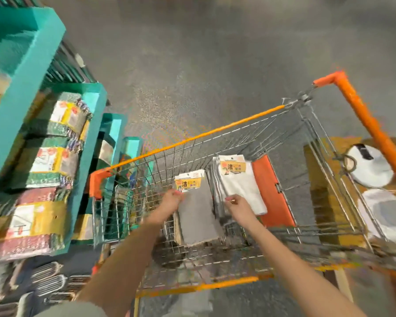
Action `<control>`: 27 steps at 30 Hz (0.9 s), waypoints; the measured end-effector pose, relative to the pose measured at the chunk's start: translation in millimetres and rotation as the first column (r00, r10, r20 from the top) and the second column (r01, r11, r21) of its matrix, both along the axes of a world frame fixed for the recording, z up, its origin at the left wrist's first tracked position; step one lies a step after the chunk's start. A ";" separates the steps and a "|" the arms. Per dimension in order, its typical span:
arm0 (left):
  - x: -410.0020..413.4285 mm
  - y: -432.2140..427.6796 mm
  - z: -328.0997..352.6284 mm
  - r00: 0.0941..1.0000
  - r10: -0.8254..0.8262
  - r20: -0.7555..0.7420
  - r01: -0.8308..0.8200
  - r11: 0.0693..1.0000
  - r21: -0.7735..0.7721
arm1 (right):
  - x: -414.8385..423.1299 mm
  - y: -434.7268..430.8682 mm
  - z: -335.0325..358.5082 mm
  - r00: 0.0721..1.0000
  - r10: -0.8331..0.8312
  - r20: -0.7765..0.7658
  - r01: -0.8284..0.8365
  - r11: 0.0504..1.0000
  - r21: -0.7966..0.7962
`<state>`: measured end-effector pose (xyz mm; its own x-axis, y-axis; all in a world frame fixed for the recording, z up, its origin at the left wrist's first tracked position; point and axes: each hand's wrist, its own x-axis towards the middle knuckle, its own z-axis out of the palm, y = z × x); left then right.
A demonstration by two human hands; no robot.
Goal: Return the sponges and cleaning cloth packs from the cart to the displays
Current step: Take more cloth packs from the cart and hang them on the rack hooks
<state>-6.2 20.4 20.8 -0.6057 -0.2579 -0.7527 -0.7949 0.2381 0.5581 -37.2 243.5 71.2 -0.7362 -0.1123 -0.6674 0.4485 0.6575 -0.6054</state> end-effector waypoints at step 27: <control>-54.0 -55.1 -109.3 0.918 0.347 0.194 -0.384 0.898 0.216 | -95.3 -63.9 -95.8 0.992 0.026 0.127 -0.028 1.000 0.013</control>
